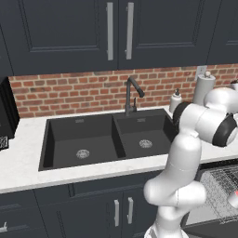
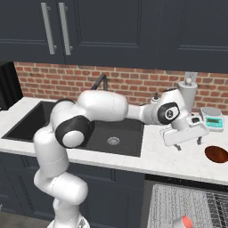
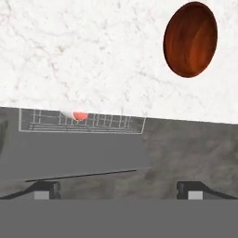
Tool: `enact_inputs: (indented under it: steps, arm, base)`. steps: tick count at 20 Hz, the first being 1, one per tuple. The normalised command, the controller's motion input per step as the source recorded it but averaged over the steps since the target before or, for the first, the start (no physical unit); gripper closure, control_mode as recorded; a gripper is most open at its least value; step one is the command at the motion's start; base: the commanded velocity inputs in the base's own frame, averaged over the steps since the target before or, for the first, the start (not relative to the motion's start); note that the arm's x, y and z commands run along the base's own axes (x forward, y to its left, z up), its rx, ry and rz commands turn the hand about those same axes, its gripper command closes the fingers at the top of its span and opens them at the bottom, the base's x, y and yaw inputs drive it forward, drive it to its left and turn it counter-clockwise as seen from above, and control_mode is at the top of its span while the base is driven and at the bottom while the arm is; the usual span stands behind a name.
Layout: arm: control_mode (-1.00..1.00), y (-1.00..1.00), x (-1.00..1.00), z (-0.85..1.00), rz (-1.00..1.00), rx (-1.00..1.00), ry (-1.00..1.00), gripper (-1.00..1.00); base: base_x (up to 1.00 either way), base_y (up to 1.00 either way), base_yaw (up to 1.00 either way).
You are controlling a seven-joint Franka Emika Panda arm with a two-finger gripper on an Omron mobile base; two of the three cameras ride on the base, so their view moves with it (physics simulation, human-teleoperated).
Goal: Pick up the cup and bowl from the counter, place them in the dishwasher, and close the dishwasher door.
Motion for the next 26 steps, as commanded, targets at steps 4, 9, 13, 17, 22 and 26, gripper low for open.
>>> enact_inputs:
  steps: [4, 9, 13, 17, 22, 26]
  arm:
    - [-1.0, -0.39, 0.08, 0.11, -0.07, 0.37, 0.0, -1.0]
    - [-1.0, -0.32, 0.35, -0.01, 0.04, 0.21, -0.19, -1.0]
    - [-1.0, -0.12, 0.45, -0.03, 0.05, 0.01, -0.31, -1.0]
    - [-1.0, -0.16, 0.27, -0.04, 0.01, 0.0, -0.27, -1.0]
    - [-1.0, -0.06, 0.29, -0.37, -0.01, -0.05, -0.08, -1.0]
    - [-1.0, 0.0, 0.31, -0.44, -0.06, -0.14, 0.0, -1.0]
  base:
    - [0.0, 0.0, 0.0]
    - [0.0, 0.0, 0.0]
    - [0.0, 0.0, 0.0]
    - [0.0, 0.0, 0.0]
    - [0.0, 0.0, 0.0]
    - [0.0, 0.0, 0.0]
